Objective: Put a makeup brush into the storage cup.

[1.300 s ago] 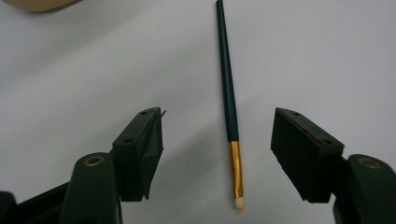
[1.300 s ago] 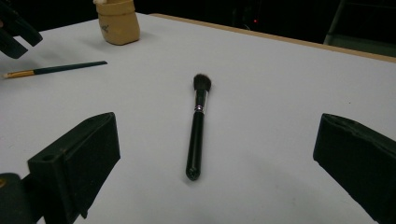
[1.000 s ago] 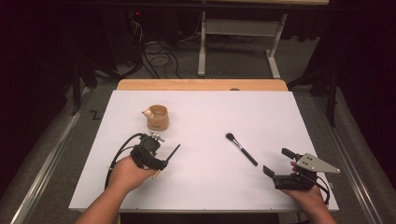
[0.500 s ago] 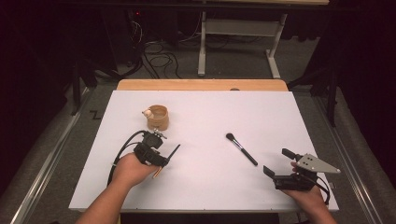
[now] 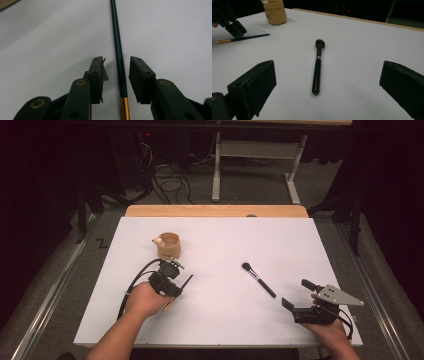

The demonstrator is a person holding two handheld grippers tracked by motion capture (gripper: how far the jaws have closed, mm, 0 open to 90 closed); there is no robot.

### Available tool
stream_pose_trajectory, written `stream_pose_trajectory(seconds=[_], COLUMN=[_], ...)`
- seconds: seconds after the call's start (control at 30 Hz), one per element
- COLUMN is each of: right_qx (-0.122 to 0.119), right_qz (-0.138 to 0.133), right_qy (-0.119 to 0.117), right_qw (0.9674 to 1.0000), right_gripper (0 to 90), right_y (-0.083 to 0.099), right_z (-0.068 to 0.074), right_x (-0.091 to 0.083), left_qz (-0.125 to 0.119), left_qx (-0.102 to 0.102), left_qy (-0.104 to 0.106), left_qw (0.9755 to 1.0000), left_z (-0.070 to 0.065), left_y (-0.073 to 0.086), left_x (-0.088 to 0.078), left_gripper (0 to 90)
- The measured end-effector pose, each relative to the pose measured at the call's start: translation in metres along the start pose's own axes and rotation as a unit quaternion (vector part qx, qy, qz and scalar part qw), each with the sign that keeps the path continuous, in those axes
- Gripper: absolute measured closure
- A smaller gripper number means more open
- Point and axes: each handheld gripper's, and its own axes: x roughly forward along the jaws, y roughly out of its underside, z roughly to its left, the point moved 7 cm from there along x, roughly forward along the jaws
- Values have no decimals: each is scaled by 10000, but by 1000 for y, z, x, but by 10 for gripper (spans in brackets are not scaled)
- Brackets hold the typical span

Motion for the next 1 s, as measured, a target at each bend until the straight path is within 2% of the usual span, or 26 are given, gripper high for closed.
stream_pose_trajectory(seconds=[0.13, 0.2, 0.3, 0.5, 0.7, 0.87, 1.0], right_qx=[-18, -7, -8, -8, -10, -19, -17], right_qz=[-9, -4, 5, 5, 5, 4, -3], right_qy=[-10, -2, 2, 6, 4, 9, -2], right_qw=[10000, 10000, 10000, 10000, 10000, 10000, 10000], right_gripper=[16, 16, 17, 17, 17, 20, 20], right_y=[0, 0, 0, 0, 1, 1, 1], right_z=[0, 0, 0, 0, 0, 0, 0], right_x=[0, 0, 0, 0, 0, 0, 0], left_qz=[44, 25, 76, 116, 224, 164, 150], left_qx=[87, 63, 128, 104, 211, 157, 205], left_qy=[-55, -86, -88, -103, -148, -174, -203], left_qw=[9999, 9999, 9999, 9998, 9994, 9996, 9995], left_z=[-2, -2, -1, -4, -4, -5, -5], left_y=[-1, -2, 0, 0, 2, 1, 2], left_x=[0, 1, 2, 5, 6, 7, 8], left_gripper=[686, 716, 735, 767, 794, 819, 824])
